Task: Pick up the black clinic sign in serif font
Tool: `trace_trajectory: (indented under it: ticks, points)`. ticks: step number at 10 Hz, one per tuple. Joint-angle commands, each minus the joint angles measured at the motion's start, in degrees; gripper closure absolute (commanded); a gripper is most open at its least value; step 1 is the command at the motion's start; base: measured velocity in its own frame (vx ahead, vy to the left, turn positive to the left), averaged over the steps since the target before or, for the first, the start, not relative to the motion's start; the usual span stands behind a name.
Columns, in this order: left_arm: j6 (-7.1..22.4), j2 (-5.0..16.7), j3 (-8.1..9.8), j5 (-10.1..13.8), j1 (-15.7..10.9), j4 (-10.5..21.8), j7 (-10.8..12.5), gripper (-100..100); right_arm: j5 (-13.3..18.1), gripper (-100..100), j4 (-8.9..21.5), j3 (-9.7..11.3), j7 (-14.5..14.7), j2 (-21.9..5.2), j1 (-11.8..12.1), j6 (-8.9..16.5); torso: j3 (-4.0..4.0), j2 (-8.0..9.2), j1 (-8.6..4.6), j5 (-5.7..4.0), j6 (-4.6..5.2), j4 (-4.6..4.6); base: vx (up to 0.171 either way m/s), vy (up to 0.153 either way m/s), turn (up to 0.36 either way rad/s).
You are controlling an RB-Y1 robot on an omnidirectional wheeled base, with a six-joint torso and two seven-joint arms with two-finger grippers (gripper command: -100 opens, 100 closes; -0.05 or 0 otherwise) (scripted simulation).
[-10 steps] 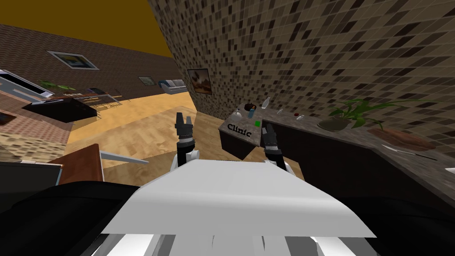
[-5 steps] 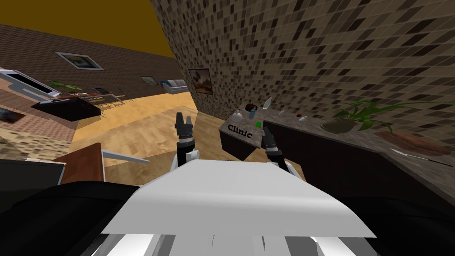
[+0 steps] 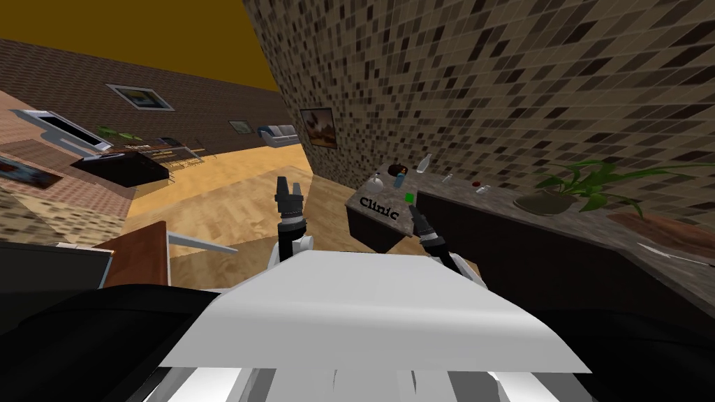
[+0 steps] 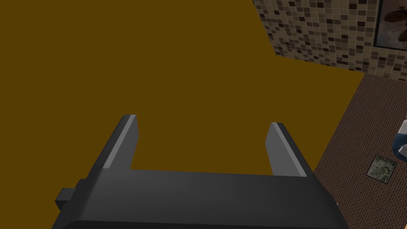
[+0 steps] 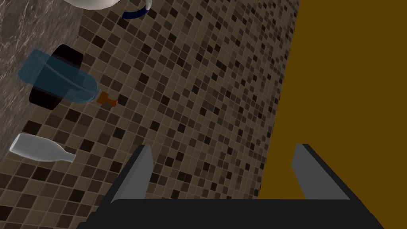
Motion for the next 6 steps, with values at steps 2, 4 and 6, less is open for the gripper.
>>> trace_trajectory:
  ticks: [2, 4, 6]
  points:
    - [0.0, 0.0, 0.00, 0.0, 0.0, 0.0, 0.0, 0, 1.5, -100, 3.6, 0.7, 1.1, -4.4, -0.1, -1.5, 0.01, 0.02, -0.01, 0.00, 0.02, 0.00, 0.032, 0.002, 0.056]
    - [0.0, 0.0, 0.00, 0.0, 0.0, 0.0, 0.0, 0, 2.6, -100, 6.2, 1.3, 1.7, -7.8, -0.2, -2.2, 0.01, 0.01, 0.00, 0.00, 0.01, 0.00, 0.033, 0.005, 0.070]
    - [0.0, 0.0, 0.00, 0.0, 0.0, 0.0, 0.0, 0, 3.7, -100, 8.6, 1.9, 2.3, -11.2, -0.3, -2.9, 0.01, 0.01, 0.03, 0.01, 0.02, 0.00, 0.034, 0.010, 0.094]
